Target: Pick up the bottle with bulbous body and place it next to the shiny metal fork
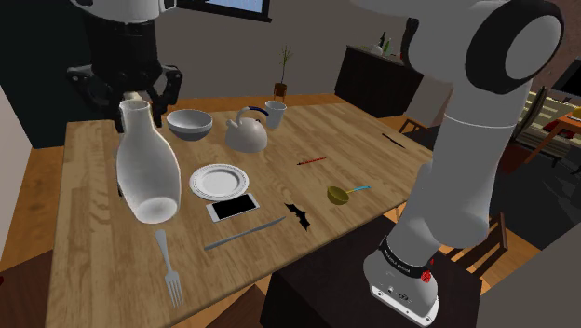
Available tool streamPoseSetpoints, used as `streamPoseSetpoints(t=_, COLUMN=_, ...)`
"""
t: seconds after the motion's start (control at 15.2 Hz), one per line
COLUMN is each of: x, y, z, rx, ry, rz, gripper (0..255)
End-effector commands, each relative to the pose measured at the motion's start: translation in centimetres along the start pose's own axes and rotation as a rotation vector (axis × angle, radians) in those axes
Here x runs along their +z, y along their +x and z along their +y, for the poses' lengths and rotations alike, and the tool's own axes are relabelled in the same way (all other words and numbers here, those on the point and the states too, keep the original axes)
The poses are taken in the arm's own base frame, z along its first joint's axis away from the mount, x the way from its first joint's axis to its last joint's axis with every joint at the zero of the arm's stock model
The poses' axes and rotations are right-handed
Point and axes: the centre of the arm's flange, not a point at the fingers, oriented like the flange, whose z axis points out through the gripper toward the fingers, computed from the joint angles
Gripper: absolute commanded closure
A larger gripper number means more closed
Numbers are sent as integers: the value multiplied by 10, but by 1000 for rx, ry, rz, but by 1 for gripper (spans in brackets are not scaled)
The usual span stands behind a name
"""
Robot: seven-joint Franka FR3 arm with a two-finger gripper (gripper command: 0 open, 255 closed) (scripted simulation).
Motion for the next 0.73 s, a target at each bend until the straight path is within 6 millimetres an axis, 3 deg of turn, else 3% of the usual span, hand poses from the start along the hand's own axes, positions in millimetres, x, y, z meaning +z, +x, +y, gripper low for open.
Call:
streamPoseSetpoints(t=0.0, x=9, y=-10, z=-24, rx=1, ry=1, rz=1, gripper=255)
streamPoseSetpoints(t=0.53, x=41, y=-46, z=-123, rx=1, ry=1, rz=1, gripper=255)
streamPoseSetpoints(t=0.66, x=51, y=-47, z=-123, rx=1, ry=1, rz=1, gripper=255)
